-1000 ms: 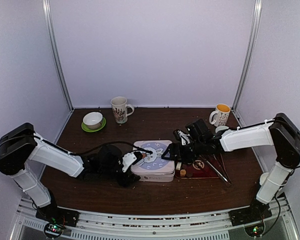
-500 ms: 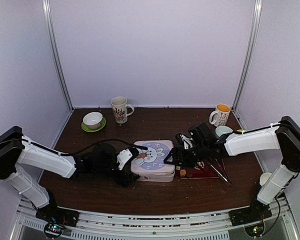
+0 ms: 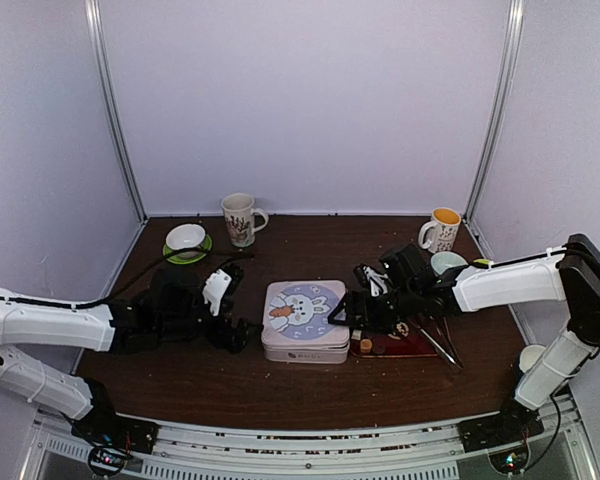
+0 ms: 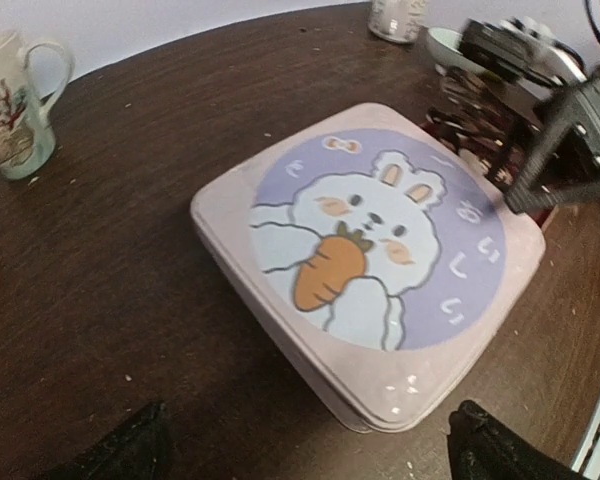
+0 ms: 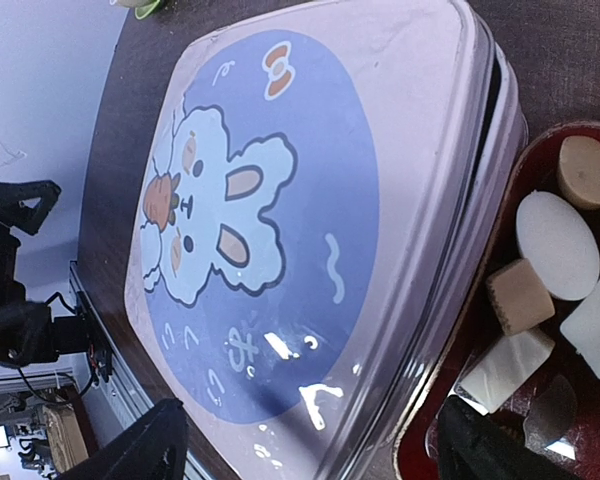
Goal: Pack the chocolate
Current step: Adjust the box lid on the packing box.
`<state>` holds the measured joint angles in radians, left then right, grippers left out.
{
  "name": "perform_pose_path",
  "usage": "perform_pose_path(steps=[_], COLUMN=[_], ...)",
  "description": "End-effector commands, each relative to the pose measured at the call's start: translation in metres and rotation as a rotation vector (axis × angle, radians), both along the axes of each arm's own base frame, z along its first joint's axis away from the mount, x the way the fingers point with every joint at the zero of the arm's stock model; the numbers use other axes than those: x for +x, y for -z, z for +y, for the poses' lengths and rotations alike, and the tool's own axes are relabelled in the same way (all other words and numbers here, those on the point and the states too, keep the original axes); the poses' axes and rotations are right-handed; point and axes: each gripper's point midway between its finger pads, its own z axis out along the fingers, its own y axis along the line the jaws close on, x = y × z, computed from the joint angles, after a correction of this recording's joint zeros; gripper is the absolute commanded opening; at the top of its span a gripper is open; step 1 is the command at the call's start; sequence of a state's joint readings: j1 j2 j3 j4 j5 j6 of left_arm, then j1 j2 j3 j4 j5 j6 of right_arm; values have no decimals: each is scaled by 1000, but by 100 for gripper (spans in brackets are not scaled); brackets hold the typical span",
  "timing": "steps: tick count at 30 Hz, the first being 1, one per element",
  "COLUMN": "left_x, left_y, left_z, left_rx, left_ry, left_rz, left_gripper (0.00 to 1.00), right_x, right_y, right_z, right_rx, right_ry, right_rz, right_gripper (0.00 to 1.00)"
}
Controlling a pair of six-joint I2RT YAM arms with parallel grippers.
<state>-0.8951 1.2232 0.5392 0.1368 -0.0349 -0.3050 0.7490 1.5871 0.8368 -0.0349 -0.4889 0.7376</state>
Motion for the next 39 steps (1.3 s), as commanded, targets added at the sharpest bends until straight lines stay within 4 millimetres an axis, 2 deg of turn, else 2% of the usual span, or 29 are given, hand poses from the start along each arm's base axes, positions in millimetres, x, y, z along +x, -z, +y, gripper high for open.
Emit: perform_pose_path(steps=[1,4,9,17,20,27,30,34,39], left_x=[28,39,49,77,87,101,104,107,110], left_y=[-19,-28,-41,-32,-24,0,-1,-3,-1], left_z=[15,30,21,-4,-10,-20,-26,-29,-21], left_rx=[-102,-108,-164,-228,-201,-189,-222,-237,-226], left_ry=[-177,-291,-260,-211,-215,-215,-191,-177,-200], left_rz=[107,92,124,294,331,426,442,443,440], left_gripper=[98,98,98,89,87,83,84,86,87], right_x=[10,12,15,29,34,44,46,42,27], right_y=[-20,-21,-20,-26,-29,-16,-14,-11,-16], right_z=[4,5,5,11,14,12,16,25,49], right_rx=[32,36,29,20,29,-4,-8,25,73], right_ry=[34,43,54,70,79,116,109,78,6], right_rz=[-52,-54,-62,-86,-87,-62,-55,-25,4], right_gripper=[86,86,87,87,88,89,90,90,89])
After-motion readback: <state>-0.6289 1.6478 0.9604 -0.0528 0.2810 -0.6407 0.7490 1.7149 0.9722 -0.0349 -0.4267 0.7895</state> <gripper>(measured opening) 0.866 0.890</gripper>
